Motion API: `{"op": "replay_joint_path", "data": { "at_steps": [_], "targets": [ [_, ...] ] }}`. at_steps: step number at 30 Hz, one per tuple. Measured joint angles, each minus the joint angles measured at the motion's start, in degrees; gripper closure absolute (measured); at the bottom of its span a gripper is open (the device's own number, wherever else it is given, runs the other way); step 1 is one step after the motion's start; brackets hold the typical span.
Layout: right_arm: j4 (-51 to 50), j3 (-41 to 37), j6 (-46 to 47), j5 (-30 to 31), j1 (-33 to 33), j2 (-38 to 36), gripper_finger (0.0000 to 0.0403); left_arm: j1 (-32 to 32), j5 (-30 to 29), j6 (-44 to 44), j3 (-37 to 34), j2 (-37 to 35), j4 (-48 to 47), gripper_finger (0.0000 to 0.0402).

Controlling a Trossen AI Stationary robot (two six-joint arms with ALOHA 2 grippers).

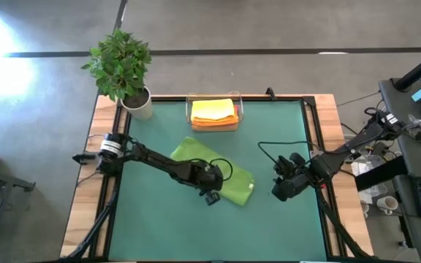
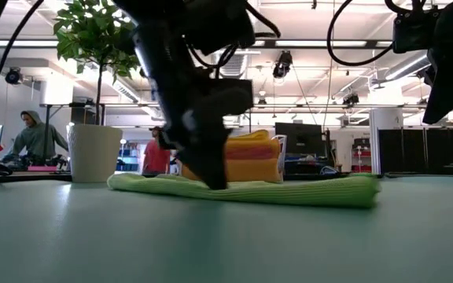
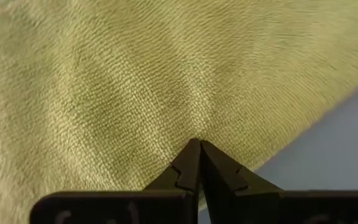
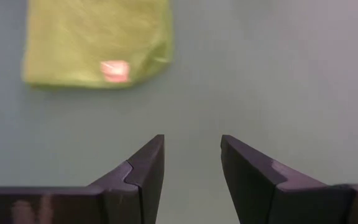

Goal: Fold microfiber towels
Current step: Fold the green microfiber cloth

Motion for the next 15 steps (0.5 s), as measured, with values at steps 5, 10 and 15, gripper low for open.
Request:
{"op": "replay_joint_path", "data": {
  "at_steps": [5,10,15],
  "targets": [
    [0.2,0.0,0.3,0.1,0.0,0.0,0.0255,0.0,2.8,2.5,0.0,-2.1,-11.2,0.0401],
    [0.5,0.0,0.3,2.0,0.0,0.0,0.0255,0.0,4.9,6.9,-0.5,-5.4,-24.0,0.0401],
    [1.4,0.0,0.1,3.7,0.0,0.0,0.0255,-0.1,5.7,7.8,-0.7,-8.7,-35.7,0.0402]
  ]
}}
